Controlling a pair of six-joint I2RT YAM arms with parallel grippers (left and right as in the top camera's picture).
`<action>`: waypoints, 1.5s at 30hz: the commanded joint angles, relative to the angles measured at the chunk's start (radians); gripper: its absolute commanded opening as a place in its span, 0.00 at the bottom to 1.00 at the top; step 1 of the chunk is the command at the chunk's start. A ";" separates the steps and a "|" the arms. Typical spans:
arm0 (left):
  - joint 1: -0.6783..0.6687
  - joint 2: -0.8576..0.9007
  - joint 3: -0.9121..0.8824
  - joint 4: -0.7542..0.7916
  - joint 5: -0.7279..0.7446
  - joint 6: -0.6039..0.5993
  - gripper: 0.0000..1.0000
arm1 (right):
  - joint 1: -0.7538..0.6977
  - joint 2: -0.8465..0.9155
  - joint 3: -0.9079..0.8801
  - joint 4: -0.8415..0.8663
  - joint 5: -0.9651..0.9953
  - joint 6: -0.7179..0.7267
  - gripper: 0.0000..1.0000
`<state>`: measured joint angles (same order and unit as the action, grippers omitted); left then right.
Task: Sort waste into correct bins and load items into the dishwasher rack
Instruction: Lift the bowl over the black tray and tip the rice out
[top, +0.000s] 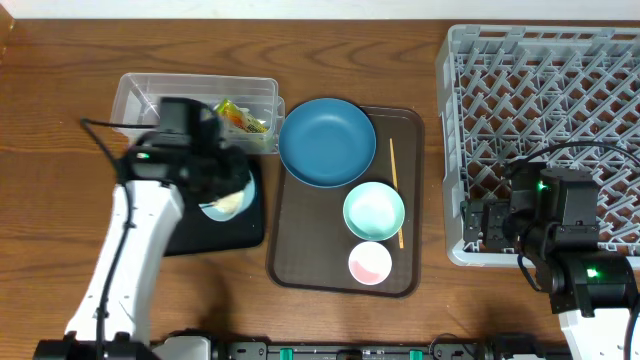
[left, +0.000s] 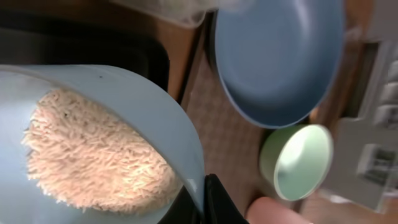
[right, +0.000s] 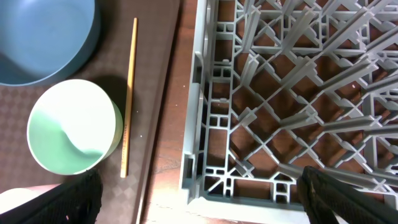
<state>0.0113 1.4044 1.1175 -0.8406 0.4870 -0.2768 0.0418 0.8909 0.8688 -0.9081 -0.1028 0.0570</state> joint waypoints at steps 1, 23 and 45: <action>0.101 0.035 -0.020 0.005 0.303 0.164 0.06 | 0.011 0.000 0.019 -0.001 0.001 0.009 0.99; 0.491 0.300 -0.132 0.004 1.082 0.340 0.06 | 0.011 0.000 0.019 -0.004 0.001 0.009 0.99; 0.523 0.303 -0.132 0.013 1.083 0.081 0.06 | 0.011 0.000 0.019 -0.005 0.001 0.009 0.99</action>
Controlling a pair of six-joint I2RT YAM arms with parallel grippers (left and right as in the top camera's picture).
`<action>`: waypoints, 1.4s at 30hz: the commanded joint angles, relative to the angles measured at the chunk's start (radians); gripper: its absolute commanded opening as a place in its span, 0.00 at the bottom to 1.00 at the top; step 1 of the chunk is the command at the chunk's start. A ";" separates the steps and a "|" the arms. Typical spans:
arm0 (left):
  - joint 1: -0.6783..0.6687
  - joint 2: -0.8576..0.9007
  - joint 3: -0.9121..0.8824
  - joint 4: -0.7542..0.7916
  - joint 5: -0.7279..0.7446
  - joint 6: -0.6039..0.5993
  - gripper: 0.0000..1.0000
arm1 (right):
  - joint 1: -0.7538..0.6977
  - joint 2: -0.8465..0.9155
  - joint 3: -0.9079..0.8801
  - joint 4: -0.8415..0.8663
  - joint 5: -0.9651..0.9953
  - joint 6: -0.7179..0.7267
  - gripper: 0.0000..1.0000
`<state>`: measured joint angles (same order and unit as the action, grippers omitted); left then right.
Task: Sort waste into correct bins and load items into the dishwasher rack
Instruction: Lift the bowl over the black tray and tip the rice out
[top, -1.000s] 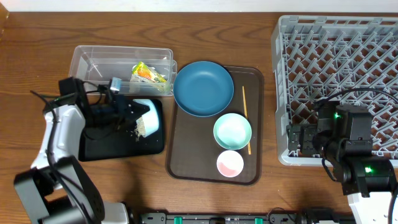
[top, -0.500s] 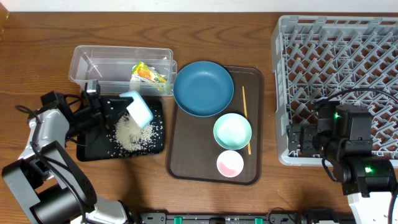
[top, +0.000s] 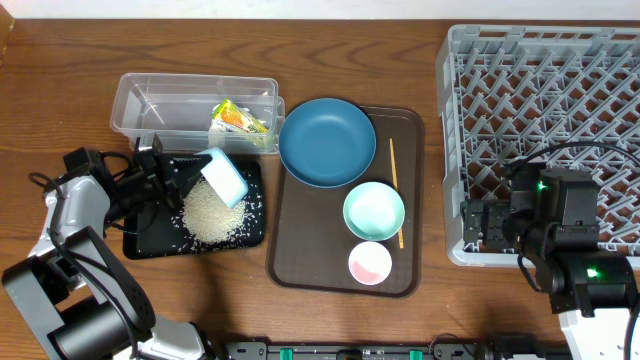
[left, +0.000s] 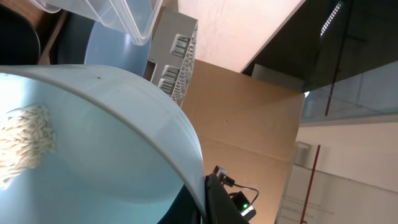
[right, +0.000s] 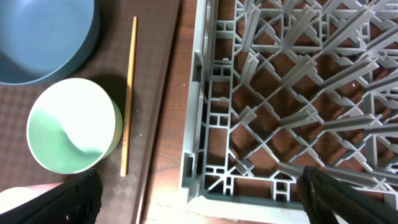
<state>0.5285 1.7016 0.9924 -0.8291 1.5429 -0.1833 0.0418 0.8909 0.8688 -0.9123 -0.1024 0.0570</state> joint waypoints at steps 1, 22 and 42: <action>0.005 0.006 -0.007 0.002 0.025 -0.009 0.06 | 0.011 0.000 0.019 -0.001 0.001 0.009 0.99; 0.004 -0.002 -0.003 0.018 0.029 0.176 0.06 | 0.011 0.000 0.019 -0.006 0.001 0.009 0.99; 0.013 -0.003 -0.001 0.033 -0.132 0.052 0.06 | 0.011 0.000 0.019 -0.005 0.001 0.009 0.99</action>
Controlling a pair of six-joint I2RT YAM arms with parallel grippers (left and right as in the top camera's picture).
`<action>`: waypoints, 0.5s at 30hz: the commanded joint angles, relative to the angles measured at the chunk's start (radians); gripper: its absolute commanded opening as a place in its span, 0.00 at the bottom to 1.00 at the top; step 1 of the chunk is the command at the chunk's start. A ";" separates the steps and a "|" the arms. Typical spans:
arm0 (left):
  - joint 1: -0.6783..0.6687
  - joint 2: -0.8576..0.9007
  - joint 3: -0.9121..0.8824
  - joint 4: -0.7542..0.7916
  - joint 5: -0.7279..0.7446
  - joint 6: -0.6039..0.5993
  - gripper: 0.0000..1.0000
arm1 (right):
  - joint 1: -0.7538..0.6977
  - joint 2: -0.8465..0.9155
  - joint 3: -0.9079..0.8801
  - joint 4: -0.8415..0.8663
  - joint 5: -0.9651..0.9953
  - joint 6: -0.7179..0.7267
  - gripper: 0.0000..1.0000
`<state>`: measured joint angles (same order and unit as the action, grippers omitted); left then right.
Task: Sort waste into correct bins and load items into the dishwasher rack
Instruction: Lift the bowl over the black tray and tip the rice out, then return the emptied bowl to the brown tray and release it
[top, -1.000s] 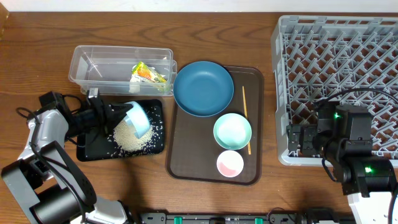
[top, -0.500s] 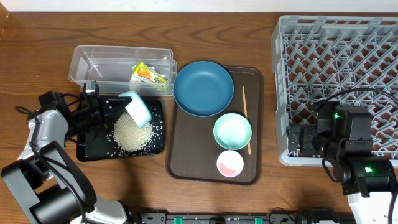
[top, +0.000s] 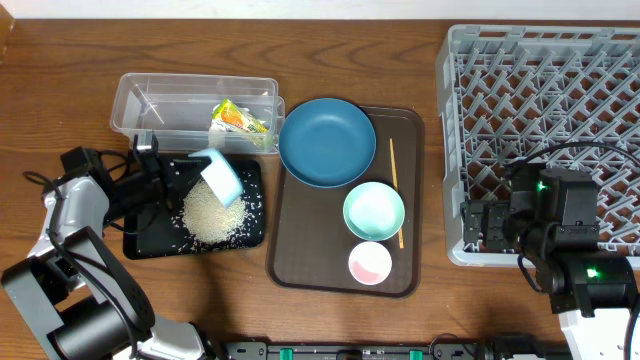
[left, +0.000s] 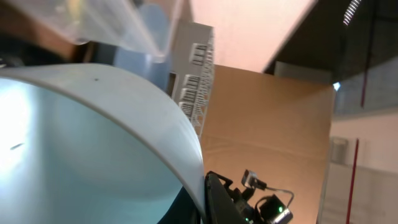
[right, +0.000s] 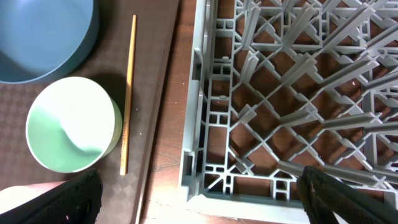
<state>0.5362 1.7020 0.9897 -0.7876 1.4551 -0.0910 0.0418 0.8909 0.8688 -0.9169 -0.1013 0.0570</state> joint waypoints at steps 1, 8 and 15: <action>0.003 -0.004 0.002 -0.007 -0.046 -0.041 0.06 | 0.011 0.000 0.019 0.000 0.000 0.009 0.99; -0.002 -0.025 0.002 -0.007 -0.047 -0.022 0.06 | 0.011 0.000 0.019 0.000 0.000 0.009 0.99; -0.050 -0.176 0.010 -0.010 -0.239 -0.020 0.06 | 0.011 0.000 0.019 0.001 0.000 0.009 0.99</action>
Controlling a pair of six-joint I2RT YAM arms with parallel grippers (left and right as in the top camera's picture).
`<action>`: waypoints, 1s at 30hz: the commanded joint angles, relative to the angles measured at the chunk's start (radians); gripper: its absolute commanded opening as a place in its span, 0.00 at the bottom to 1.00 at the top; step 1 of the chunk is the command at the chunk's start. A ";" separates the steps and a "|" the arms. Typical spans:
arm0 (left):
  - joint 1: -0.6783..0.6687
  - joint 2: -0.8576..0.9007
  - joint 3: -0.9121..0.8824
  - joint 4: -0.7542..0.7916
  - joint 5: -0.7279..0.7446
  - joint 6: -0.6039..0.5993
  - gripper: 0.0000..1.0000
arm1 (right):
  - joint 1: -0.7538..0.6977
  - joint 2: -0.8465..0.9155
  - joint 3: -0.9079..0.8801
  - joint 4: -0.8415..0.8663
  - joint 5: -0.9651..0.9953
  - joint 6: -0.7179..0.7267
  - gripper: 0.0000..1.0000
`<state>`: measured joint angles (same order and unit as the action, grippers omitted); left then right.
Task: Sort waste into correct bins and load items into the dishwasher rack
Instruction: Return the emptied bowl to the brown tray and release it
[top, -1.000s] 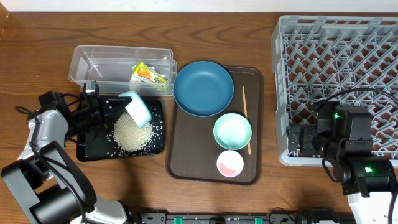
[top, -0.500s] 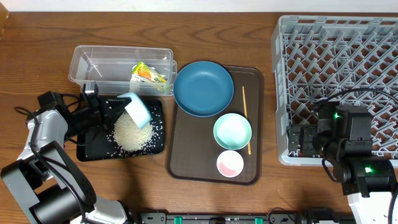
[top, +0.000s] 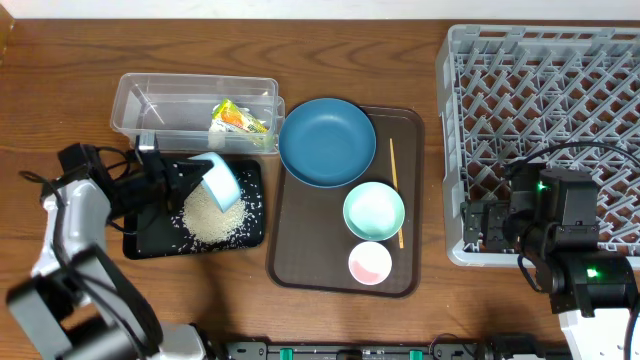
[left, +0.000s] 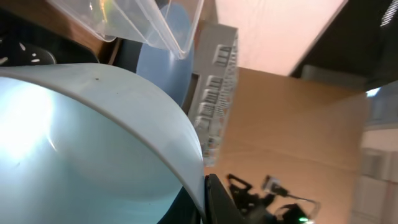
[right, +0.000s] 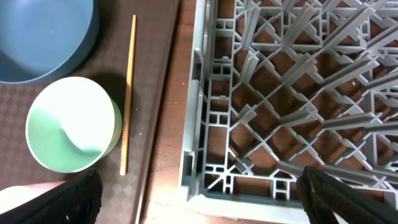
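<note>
My left gripper (top: 196, 176) is shut on the rim of a light blue bowl (top: 222, 182), which is tipped on its side above a black tray (top: 146, 240). A heap of rice (top: 210, 215) lies on that tray. In the left wrist view the bowl (left: 93, 143) shows an empty inside, its rim pinched at my left gripper (left: 203, 199). My right gripper (right: 202, 199) stands open over the front left corner of the grey dishwasher rack (top: 540, 100). A blue plate (top: 327, 142), a green bowl (top: 374, 210), a small pink bowl (top: 369, 263) and a chopstick (top: 394, 180) lie on the brown tray (top: 290, 262).
A clear plastic bin (top: 170, 100) behind the black tray holds a yellow-green wrapper (top: 240, 120). Scattered rice grains lie around the heap. The rack's left wall (right: 193, 106) runs close beside the brown tray's right edge.
The bowl, still held on its side over the black tray, has shifted slightly to the right and turned a little. The right arm has not moved.
First my left gripper held the bowl full of rice over the black tray. Then the bowl was tipped, the rice lay heaped on the tray and a few grains clung inside. After that the bowl was empty, as it is now.
</note>
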<state>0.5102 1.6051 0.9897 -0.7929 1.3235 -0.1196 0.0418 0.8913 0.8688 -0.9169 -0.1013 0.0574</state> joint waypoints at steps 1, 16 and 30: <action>-0.034 -0.102 0.011 -0.003 -0.161 0.007 0.06 | 0.011 -0.001 0.019 0.001 0.000 0.009 0.99; -0.421 -0.253 0.011 -0.013 -0.608 -0.024 0.06 | 0.011 -0.001 0.019 0.002 0.000 0.009 0.99; -0.900 -0.245 0.009 0.043 -0.960 -0.086 0.06 | 0.011 -0.001 0.019 0.005 0.000 0.009 0.99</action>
<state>-0.3477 1.3609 0.9897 -0.7574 0.4644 -0.1654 0.0418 0.8913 0.8688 -0.9154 -0.1013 0.0570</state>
